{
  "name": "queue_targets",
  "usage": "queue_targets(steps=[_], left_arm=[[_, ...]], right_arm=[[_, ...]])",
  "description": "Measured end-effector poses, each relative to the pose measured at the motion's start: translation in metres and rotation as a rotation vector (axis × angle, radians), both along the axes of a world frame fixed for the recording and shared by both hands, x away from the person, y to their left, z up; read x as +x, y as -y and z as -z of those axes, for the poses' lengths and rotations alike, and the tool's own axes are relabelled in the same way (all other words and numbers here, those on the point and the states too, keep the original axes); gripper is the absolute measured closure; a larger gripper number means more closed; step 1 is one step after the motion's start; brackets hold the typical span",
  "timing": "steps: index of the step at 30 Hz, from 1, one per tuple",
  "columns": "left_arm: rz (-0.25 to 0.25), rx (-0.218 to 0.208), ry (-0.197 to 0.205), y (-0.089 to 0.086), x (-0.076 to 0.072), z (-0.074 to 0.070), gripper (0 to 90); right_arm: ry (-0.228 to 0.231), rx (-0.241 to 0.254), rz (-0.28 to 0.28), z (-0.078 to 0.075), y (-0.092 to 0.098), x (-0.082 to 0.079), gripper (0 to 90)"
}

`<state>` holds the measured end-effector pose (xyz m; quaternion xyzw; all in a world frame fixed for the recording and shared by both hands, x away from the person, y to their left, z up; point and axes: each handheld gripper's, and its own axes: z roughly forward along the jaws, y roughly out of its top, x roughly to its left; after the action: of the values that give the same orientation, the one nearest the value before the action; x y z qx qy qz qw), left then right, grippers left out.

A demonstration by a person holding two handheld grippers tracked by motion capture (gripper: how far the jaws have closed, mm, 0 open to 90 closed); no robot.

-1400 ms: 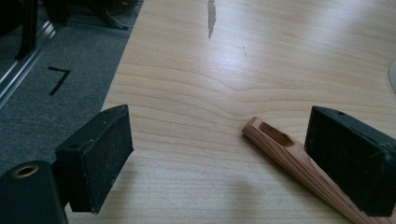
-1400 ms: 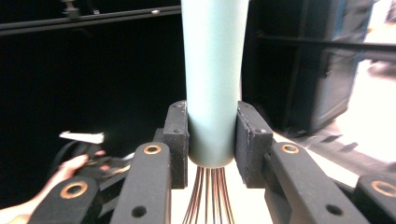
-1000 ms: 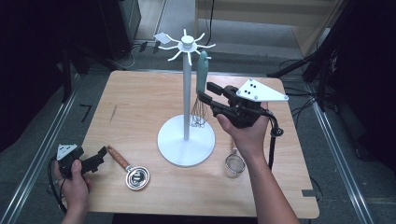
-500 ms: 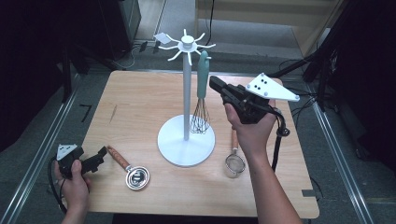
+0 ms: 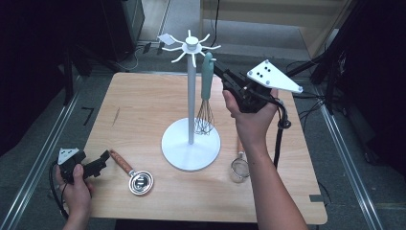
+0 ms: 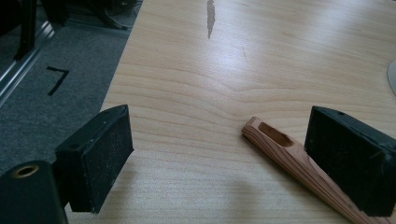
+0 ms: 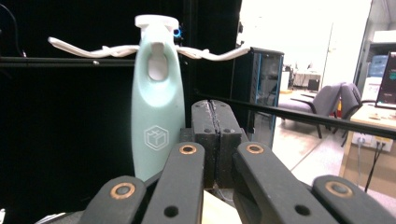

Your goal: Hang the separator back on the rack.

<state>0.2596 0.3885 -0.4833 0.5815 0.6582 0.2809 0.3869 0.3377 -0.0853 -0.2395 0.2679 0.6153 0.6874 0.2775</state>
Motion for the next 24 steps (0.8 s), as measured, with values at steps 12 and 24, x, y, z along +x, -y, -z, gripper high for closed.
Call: queue_targets(steps=[12,24], left_arm=[[0.0,0.003,-0.001,0.0,0.0,0.0,8.0],[0.002,0.001,0.0,0.0,0.0,0.0,8.0]], right_arm=[[0.041,-0.047,-0.013,-0.001,-0.011,-0.017,90.0],[0.066,-0.074,-0.005,0.0,-0.02,-0.025,90.0]])
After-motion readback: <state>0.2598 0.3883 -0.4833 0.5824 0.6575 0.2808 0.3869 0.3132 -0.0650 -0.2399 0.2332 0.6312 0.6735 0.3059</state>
